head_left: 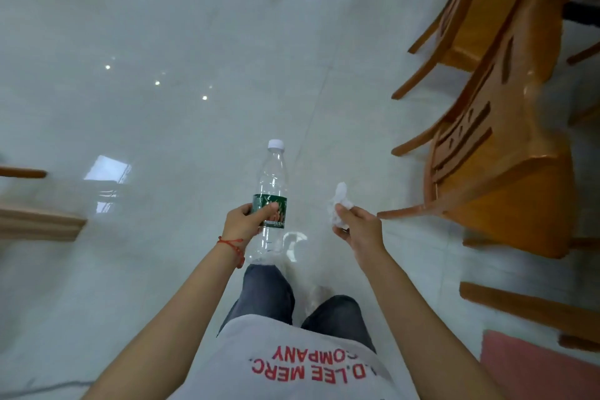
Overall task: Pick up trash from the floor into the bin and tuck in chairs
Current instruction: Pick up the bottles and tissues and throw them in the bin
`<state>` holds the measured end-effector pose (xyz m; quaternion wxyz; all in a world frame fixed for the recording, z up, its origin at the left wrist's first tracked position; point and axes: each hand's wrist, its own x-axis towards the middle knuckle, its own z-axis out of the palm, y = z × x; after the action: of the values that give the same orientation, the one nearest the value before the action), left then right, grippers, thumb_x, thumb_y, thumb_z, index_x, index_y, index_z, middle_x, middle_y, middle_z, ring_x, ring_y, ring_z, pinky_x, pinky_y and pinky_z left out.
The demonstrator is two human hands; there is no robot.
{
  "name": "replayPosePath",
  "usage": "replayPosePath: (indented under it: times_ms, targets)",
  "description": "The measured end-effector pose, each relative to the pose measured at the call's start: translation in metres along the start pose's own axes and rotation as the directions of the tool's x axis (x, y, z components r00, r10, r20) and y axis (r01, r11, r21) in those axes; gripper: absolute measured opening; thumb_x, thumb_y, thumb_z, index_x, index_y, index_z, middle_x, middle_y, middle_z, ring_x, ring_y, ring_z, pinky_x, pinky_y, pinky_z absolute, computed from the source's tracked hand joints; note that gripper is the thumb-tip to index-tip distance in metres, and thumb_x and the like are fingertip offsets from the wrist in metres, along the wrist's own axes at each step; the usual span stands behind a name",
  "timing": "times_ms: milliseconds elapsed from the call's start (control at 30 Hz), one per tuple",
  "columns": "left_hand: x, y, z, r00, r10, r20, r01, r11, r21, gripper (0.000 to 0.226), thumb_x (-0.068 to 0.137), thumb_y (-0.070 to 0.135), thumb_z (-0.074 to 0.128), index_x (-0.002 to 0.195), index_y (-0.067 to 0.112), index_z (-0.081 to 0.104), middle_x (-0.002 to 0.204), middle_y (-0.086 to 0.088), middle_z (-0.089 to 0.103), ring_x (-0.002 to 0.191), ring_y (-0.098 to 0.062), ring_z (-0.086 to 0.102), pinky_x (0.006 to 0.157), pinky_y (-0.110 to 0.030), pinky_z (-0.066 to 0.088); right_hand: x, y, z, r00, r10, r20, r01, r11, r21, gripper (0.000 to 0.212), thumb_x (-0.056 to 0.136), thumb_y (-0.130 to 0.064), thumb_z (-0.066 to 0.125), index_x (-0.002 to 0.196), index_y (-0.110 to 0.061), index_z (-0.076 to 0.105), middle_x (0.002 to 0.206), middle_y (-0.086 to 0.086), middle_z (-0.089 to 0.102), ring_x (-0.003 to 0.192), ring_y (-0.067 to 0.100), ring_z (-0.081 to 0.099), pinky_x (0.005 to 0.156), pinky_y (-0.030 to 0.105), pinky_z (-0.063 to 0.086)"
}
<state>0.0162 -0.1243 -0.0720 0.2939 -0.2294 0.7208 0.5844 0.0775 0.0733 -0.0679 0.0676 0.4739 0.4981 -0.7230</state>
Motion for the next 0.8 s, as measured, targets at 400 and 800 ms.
replayPosePath:
  times_ms: [400,800]
  targets:
    - [0.125,0.086,-0.063,0.998,-0.034,-0.046,0.03,0.996,-0.08,0.013,0.074,0.028,0.072,0.075,0.017,0.065,0.081,-0.006,0.066,0.078,-0.019,0.059,0.07,-0.026,0.049,0.095,-0.081,0.132,0.999,0.035,-0.028,-0.035,0.999,0.001,0.013,0.081,-0.009,0.067,0.071,-0.004,0.06,0.076,0.008,0.059,0.072,0.017,0.056,0.065,0.026,0.054]
    - [0.254,0.212,-0.108,0.999,-0.025,-0.022,0.023,0.997,-0.079,0.015,0.074,0.029,0.072,0.078,0.017,0.065,0.084,-0.008,0.068,0.083,-0.02,0.061,0.077,-0.028,0.05,0.182,-0.182,0.241,0.997,0.049,-0.057,-0.049,0.999,0.01,0.012,0.082,-0.008,0.066,0.073,-0.003,0.061,0.084,0.011,0.061,0.078,0.02,0.058,0.063,0.026,0.051]
